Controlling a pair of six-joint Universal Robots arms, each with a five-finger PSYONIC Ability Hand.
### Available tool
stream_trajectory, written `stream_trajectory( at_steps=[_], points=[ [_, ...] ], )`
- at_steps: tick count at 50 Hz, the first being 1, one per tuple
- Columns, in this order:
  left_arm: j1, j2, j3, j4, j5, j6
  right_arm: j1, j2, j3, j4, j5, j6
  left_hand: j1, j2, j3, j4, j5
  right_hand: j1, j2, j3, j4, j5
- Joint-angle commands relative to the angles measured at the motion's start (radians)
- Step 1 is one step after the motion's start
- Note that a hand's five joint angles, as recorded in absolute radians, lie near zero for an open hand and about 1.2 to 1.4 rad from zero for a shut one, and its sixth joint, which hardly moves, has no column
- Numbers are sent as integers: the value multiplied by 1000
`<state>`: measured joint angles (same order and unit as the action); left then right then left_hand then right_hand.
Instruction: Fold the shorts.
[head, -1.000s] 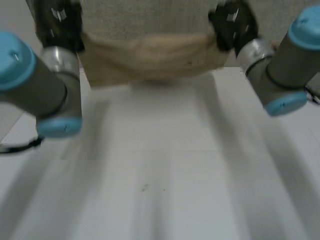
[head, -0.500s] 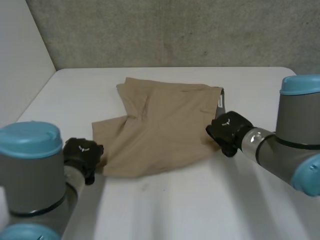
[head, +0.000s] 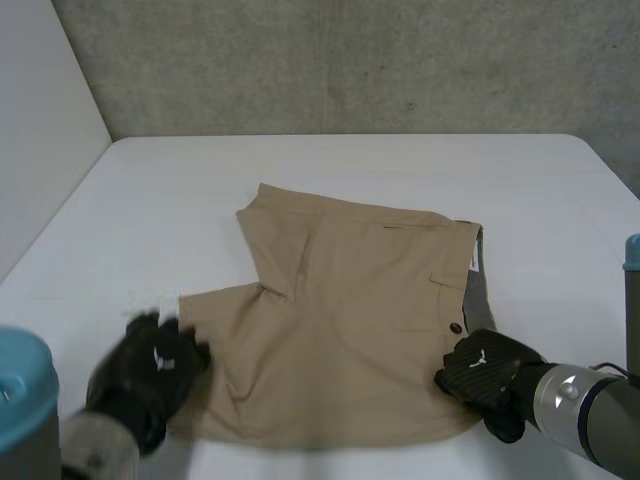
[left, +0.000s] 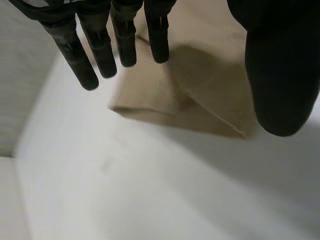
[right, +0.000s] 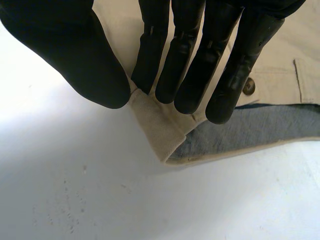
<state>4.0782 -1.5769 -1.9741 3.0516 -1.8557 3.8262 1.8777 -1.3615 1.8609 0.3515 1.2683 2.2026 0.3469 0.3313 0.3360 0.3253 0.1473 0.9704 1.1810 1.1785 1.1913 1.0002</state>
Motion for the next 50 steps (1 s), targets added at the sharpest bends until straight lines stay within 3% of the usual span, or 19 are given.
stream_trajectory(
  at_steps=[1, 4, 5, 11, 19, 25, 31, 35, 36, 37, 44, 50],
  points=[
    [114, -38, 148, 238, 90, 19, 1, -2, 27, -72, -14, 8, -4, 11, 7, 17, 21, 426, 215, 218, 205, 222],
    [134, -109, 193, 321, 186, 15, 4, -2, 32, -88, -15, 20, 16, 32, 27, 38, 41, 426, 215, 218, 205, 222],
    [142, -164, 234, 366, 255, 13, 6, -1, 37, -97, -15, 31, 31, 46, 42, 52, 56, 426, 215, 218, 205, 222],
    [171, -369, 409, 418, 406, 1, 12, 2, 43, -127, -17, 54, 49, 64, 59, 70, 74, 426, 215, 218, 205, 222],
    [191, -669, 721, 352, 513, -40, 5, 9, 57, -164, -15, 55, 122, 137, 133, 143, 147, 426, 215, 218, 205, 222],
    [209, -874, 977, 167, 616, -42, 0, 30, 67, -190, -15, 55, 272, 287, 283, 293, 297, 426, 215, 218, 205, 222],
    [214, -994, 1117, 49, 616, -33, 0, 36, 70, -193, -15, 55, 319, 334, 329, 340, 344, 426, 215, 218, 205, 222],
    [220, -1016, 1135, 42, 598, -19, -3, 38, 72, -203, -15, 55, 772, 788, 783, 794, 797, 426, 215, 218, 205, 222],
    [222, -1013, 1137, 44, 560, -16, -3, 38, 73, -209, -15, 55, 1000, 1016, 1011, 1022, 1026, 426, 215, 218, 205, 222],
    [223, -1011, 1137, 46, 532, -16, -3, 38, 72, -210, -15, 55, 1049, 1064, 1060, 1070, 1074, 426, 215, 218, 205, 222],
    [208, -977, 1083, 56, 271, -16, -11, 41, 72, -216, -15, 55, 1049, 1065, 1060, 1071, 1074, 426, 215, 218, 205, 222],
    [206, -868, 930, 73, 239, -30, -11, 42, 73, -218, -15, 55, 1049, 1065, 1060, 1071, 1074, 426, 215, 218, 205, 222]
  ],
)
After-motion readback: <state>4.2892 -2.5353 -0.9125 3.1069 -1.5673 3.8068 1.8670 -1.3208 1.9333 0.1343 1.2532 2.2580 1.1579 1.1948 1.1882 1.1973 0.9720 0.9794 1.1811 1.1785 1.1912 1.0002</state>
